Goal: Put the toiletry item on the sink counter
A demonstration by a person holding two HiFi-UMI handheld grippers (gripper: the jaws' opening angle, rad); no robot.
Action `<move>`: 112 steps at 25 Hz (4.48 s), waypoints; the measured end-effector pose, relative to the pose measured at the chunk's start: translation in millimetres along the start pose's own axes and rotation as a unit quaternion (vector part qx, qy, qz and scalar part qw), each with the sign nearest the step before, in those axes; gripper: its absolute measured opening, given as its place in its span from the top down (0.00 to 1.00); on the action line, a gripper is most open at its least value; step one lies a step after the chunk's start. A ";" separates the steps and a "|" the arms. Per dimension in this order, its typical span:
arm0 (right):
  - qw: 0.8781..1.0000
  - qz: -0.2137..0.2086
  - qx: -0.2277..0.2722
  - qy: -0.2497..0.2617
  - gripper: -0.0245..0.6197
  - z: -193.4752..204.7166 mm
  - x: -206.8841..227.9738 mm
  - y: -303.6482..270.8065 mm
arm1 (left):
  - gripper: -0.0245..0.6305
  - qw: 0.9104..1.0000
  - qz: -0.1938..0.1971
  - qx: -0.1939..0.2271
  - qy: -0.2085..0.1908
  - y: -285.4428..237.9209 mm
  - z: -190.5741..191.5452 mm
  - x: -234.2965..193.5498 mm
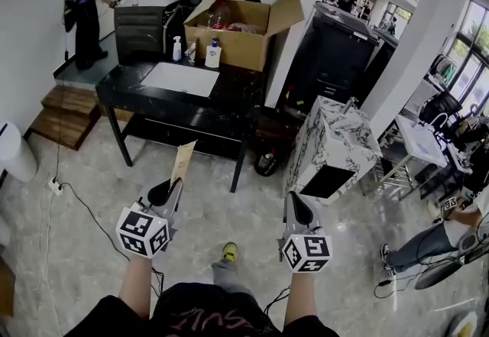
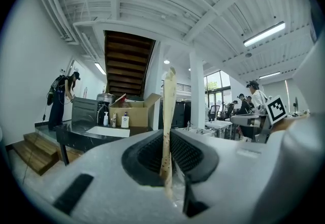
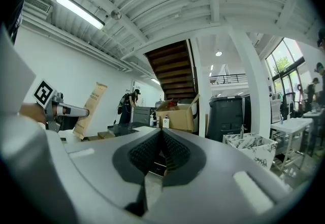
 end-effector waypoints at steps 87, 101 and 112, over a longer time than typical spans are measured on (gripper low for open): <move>0.998 0.030 -0.029 -0.040 0.94 8.2 196.8 -600.3 | 0.92 0.995 0.059 -0.074 0.038 -579.9 -32.1 -307.5; 0.995 0.086 -0.027 -0.041 0.94 5.9 195.5 -629.1 | 0.92 0.988 0.103 -0.103 0.055 -631.8 -18.0 -345.6; 0.997 0.063 -0.011 -0.040 0.94 -2.7 222.5 -651.2 | 0.92 0.988 0.094 -0.113 0.057 -658.5 -19.2 -338.4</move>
Point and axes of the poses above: the fingertips, and each gripper's own axes: y backward along the fingers, x to its right, z out of its underside, the point moved 10 cm from there along y, backward along the fingers
